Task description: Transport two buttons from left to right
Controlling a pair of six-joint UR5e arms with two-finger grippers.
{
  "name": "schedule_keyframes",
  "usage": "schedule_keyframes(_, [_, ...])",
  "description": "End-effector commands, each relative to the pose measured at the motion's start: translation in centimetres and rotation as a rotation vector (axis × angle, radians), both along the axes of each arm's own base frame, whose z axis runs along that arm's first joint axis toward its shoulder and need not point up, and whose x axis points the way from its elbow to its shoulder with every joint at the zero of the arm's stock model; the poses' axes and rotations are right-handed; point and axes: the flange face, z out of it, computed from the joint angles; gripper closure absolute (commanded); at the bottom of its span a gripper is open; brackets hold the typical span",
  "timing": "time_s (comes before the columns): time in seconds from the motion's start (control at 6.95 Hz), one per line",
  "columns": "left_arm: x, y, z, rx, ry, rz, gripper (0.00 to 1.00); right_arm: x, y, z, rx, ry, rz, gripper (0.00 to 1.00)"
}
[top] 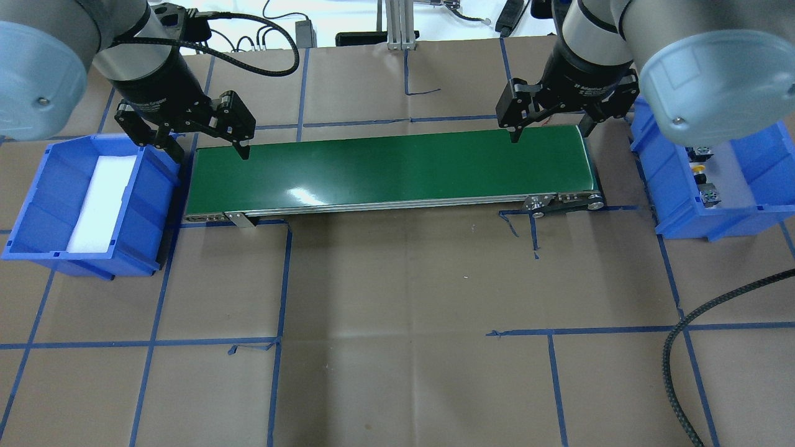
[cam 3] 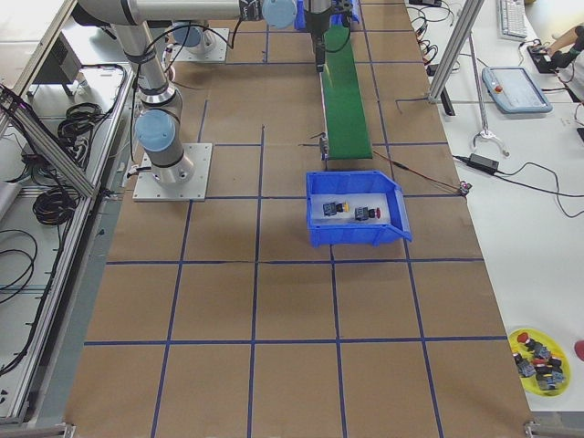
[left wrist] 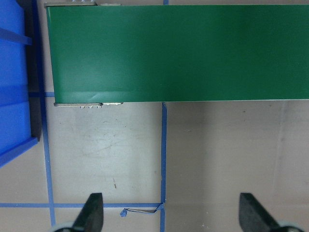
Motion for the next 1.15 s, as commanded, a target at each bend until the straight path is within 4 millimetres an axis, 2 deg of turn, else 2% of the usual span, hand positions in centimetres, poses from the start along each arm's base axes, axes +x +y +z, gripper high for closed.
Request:
schedule_keyframes(0.0, [0.0,0.0,0.1,-0.002,0.0,0.0,0.0,0.0,-0.9,-1.1,0.018,0.007,0.011,0.0])
schedule_keyframes(0.29, [0.0,0.0,0.1,-0.002,0.0,0.0,0.0,-0.1,-0.9,-1.1,0.02,-0.003,-0.003,0.0])
schedule_keyframes(0.58, [0.0,0.0,0.0,-0.001,0.0,0.0,0.0,-0.1,-1.8,-2.1,0.038,0.008,-0.001,0.0])
schedule_keyframes(0.86, [0.0,0.0,0.1,-0.002,0.0,0.0,0.0,0.1,-2.3,-2.1,0.017,-0.001,0.009,0.0])
schedule_keyframes(1.01, [0.0,-0.1,-0.1,0.001,0.0,0.0,0.0,0.2,-3.5,-3.4,0.016,-0.003,0.001,0.0])
